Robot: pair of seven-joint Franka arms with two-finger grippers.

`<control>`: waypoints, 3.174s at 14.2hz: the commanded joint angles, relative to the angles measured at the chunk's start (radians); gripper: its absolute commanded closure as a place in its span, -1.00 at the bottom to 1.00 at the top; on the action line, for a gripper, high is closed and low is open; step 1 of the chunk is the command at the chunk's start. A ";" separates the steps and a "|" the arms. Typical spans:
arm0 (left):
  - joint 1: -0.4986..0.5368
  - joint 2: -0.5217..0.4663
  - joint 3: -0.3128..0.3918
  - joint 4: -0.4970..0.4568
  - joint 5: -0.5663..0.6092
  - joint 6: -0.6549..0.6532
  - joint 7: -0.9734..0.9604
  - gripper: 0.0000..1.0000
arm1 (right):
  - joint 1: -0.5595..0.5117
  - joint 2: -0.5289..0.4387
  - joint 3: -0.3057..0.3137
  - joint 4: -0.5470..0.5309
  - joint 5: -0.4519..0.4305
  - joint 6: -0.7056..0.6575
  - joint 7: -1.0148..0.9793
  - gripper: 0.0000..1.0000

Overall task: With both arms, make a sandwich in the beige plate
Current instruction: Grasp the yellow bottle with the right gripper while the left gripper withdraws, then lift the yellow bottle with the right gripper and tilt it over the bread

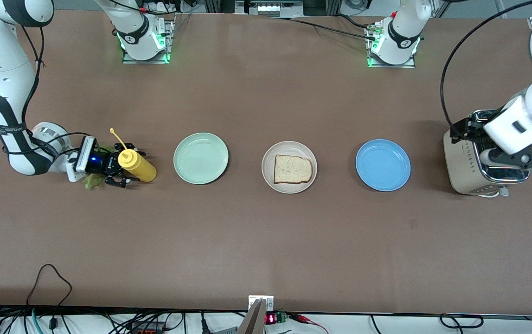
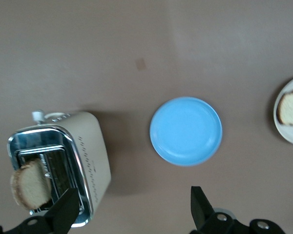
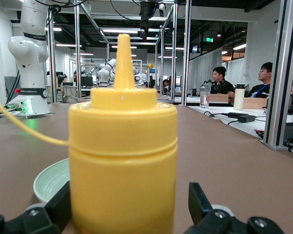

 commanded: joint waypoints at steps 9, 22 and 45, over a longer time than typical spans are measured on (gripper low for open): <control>-0.057 -0.186 0.058 -0.227 -0.095 0.064 -0.007 -1.00 | 0.058 -0.012 -0.002 -0.010 0.086 0.007 -0.051 0.11; -0.057 -0.181 0.055 -0.207 -0.092 0.019 -0.002 -1.00 | 0.289 -0.150 -0.004 0.081 0.226 0.314 0.223 0.25; -0.055 -0.180 0.057 -0.206 -0.093 0.019 -0.002 -1.00 | 1.146 0.017 -0.028 0.343 -0.134 1.894 0.398 0.34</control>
